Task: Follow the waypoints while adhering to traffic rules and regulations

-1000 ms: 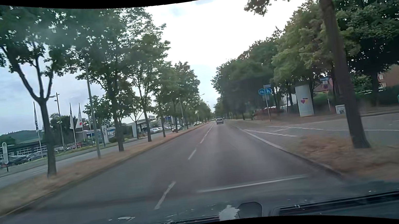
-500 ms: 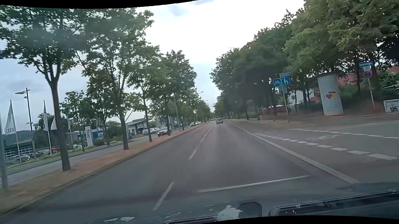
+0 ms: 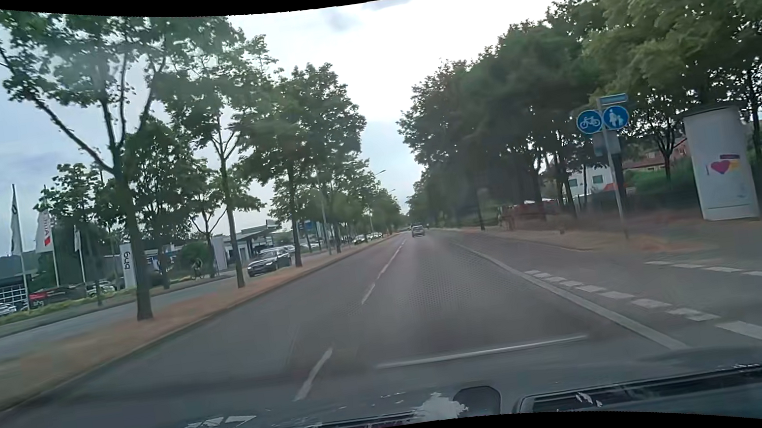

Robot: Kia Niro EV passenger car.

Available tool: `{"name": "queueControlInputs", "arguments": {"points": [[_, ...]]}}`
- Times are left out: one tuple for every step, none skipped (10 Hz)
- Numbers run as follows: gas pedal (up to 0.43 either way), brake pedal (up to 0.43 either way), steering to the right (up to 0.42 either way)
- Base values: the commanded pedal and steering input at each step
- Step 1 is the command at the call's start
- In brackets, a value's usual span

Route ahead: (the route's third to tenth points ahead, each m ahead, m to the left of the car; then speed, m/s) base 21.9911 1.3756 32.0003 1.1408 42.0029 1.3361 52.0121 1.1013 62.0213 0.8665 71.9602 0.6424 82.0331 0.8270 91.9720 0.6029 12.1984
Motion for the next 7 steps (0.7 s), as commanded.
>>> {"name": "queueControlInputs", "arguments": {"points": [[0.087,0.000,0.000],[0.087,0.000,0.000],[0.087,0.000,0.000],[0.087,0.000,0.000],[0.087,0.000,0.000],[0.098,0.000,0.000],[0.098,0.000,0.000]]}}
